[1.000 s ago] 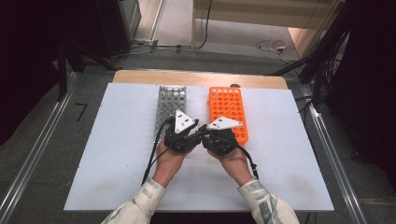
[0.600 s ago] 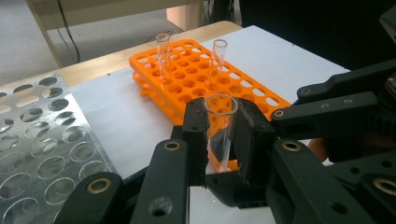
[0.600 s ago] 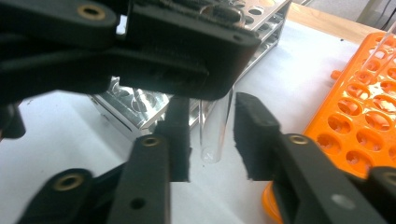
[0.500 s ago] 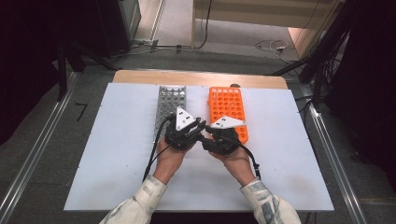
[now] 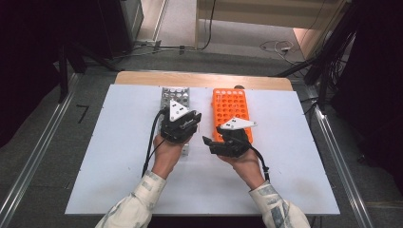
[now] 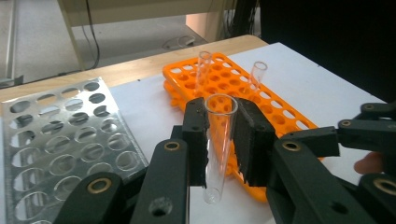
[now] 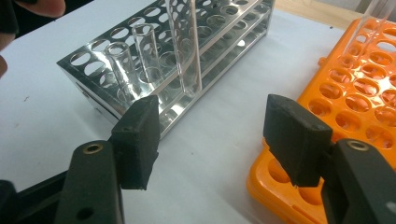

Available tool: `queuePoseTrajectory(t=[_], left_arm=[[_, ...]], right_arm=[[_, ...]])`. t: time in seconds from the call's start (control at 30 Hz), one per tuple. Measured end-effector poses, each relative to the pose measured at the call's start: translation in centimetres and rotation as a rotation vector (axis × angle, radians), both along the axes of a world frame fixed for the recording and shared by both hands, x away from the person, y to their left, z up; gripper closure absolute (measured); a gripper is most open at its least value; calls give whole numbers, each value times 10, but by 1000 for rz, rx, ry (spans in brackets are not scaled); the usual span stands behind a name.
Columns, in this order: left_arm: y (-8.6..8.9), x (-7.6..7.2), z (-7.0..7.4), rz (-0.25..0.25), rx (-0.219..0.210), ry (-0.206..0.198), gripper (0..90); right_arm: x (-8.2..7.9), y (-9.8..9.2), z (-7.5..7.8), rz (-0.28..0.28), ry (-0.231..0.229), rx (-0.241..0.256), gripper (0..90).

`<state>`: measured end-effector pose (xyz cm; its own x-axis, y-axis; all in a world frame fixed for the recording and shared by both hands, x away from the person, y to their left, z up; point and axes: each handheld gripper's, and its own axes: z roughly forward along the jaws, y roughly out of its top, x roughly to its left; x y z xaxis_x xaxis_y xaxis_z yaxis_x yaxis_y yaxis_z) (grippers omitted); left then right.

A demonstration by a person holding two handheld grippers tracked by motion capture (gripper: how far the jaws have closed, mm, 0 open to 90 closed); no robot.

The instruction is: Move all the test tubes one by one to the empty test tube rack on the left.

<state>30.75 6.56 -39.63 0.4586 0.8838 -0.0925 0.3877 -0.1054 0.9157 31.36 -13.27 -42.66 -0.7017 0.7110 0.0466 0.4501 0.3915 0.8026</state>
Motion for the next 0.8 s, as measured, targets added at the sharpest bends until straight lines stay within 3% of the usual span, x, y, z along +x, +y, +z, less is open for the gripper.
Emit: queuePoseTrajectory(t=[0.37, 0.8], left_arm=[[15, 5, 4, 70, -9, -9, 750], [19, 4, -1, 107, 30, -17, 750]], right_arm=[[0, -2, 1, -9, -1, 1, 330], [1, -4, 2, -14, -2, 3, 330]])
